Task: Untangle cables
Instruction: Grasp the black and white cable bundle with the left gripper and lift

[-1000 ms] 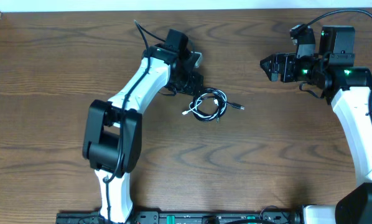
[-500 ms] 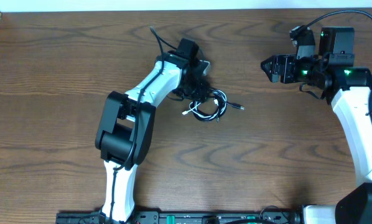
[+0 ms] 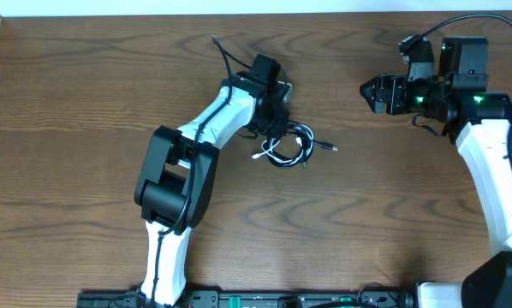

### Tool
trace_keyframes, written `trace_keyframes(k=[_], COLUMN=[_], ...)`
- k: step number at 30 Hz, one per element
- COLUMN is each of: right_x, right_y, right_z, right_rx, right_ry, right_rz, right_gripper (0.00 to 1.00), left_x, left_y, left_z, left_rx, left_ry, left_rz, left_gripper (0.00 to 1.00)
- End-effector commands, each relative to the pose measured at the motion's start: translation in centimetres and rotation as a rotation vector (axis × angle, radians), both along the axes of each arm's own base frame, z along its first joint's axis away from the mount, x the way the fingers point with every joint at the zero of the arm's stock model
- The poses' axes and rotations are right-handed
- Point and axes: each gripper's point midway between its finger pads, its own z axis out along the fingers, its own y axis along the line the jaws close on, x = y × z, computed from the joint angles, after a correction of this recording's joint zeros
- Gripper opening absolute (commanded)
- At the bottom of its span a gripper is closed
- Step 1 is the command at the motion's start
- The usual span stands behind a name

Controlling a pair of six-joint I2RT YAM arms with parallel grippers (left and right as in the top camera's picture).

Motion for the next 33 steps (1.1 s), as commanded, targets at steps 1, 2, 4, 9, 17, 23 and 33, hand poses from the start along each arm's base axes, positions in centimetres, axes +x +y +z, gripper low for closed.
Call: trace_keyframes(k=[1, 2, 4, 9, 17, 23, 33], right_x=[0.2, 0.2, 0.2, 0.0, -0.1, 0.0, 0.7], right_y=[-0.1, -0.1, -0.1, -0.1, -0.1, 0.2, 3.1], right_z=[0.5, 0.4, 0.4, 0.2, 0.1, 0.3, 1.5], right_rx=[0.0, 0.0, 0.0, -0.001, 0.0, 0.016, 0.095], right_ry=[-0.008, -0.007, -0.005, 0.007, 0.013, 0.012, -0.007], right_rz=[-0.007, -0.007, -0.007, -0.007, -0.007, -0.019, -0.036], right_gripper=[0.8, 0.8, 0.8, 0.8, 0.8, 0.8, 0.79], left_x=[-0.2, -0.2, -0.1, 0.4, 1.9, 3.6, 4.0], left_y=[0.4, 0.4, 0.6, 0.6, 3.4, 5.1, 6.1], left_z=[-0.6, -0.6, -0.7, -0.9, -0.5, 4.4, 16.6], left_rx=[0.032, 0.034, 0.054, 0.113, 0.241, 0.182, -0.1], left_ry=[0.007, 0.005, 0.0, -0.039, -0.093, -0.174, -0.289], left_rz=[0.026, 0.025, 0.041, 0.083, 0.392, 0.597, 0.883], left_gripper=[0.36, 0.36, 0.36, 0.36, 0.07, 0.07, 0.07])
